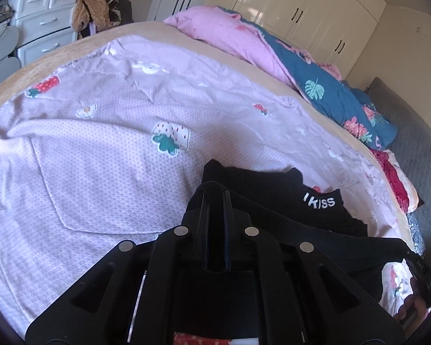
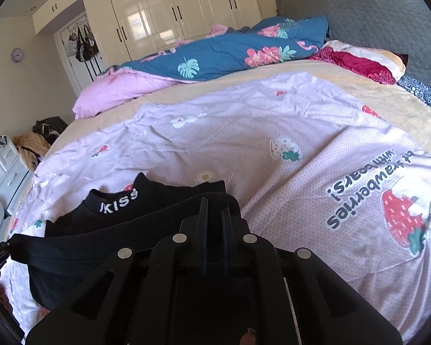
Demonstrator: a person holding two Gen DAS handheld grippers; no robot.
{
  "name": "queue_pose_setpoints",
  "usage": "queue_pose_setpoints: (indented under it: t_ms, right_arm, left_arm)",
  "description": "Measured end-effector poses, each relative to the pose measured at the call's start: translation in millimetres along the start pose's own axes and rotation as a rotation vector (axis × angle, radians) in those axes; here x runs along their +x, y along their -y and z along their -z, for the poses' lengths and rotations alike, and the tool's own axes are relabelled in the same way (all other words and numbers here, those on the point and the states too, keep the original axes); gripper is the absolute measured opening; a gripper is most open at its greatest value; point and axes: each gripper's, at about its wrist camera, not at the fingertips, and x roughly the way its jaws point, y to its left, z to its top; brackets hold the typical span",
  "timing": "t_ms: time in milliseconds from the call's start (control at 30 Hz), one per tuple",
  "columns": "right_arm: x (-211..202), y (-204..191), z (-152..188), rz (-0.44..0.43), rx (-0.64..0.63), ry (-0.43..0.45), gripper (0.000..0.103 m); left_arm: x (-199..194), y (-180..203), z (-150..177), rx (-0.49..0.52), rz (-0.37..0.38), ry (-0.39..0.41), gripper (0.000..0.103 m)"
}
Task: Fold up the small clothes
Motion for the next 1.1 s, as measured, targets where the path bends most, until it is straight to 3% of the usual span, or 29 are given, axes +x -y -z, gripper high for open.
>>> queue_pose_setpoints:
  t_ms: [167, 233, 300, 367, 533, 567, 600, 633, 667, 700, 833, 1100]
  right_arm:
    - [9, -3, 4, 0.030, -0.007, -0.011, 0.012]
    - [5, -7, 6, 0.051, -0.033, 0.002, 0.020]
    - [0, -8, 6, 0.062, -0.051, 0.019, 0.037]
    - [-9, -9, 5, 0.058, -0.062, 0.053, 0.042]
    - [-23, -14, 7, -0.026, -0.126, 0.085, 0.042]
    - [-24, -14, 8, -0.043, -0.133, 0.078, 0.039]
    - [-24, -16, 10, -0.071, -0.151, 0.061, 0.029]
    - [-24, -19, 12, -0.085, -0.166, 0.050, 0.023]
    - [-23, -23, 14, -0.105, -0.196, 0.032, 0.013]
    - [-23, -27, 15, -0.117, -0.216, 0.021, 0.011]
    - [-17, -44, 29, -0.180, -0.298, -0.066, 0.009]
    - [10, -69, 59, -0.177, -0.365, -0.203, 0.009]
  left_arm:
    - [-1, 0, -1, 0.018, -0.018, 0.010, 0.006]
    - [-8, 2, -3, 0.035, -0.030, 0.032, 0.006]
    - [-15, 2, -5, 0.042, -0.035, 0.043, 0.008]
    - [-21, 3, -4, 0.051, -0.033, 0.049, 0.020]
    - [-30, 9, 4, 0.103, -0.009, 0.023, 0.025]
    - [-29, 10, 9, 0.123, -0.012, 0.006, 0.025]
    - [-28, 11, 12, 0.135, -0.018, -0.005, 0.025]
    - [-26, 12, 17, 0.154, -0.030, -0.028, 0.016]
    - [-24, 13, 21, 0.168, -0.038, -0.043, 0.000]
    - [-21, 14, 26, 0.186, -0.050, -0.062, 0.000]
    - [-10, 23, 43, 0.238, -0.044, -0.120, 0.000]
    - [14, 43, 59, 0.346, -0.121, -0.152, 0.000]
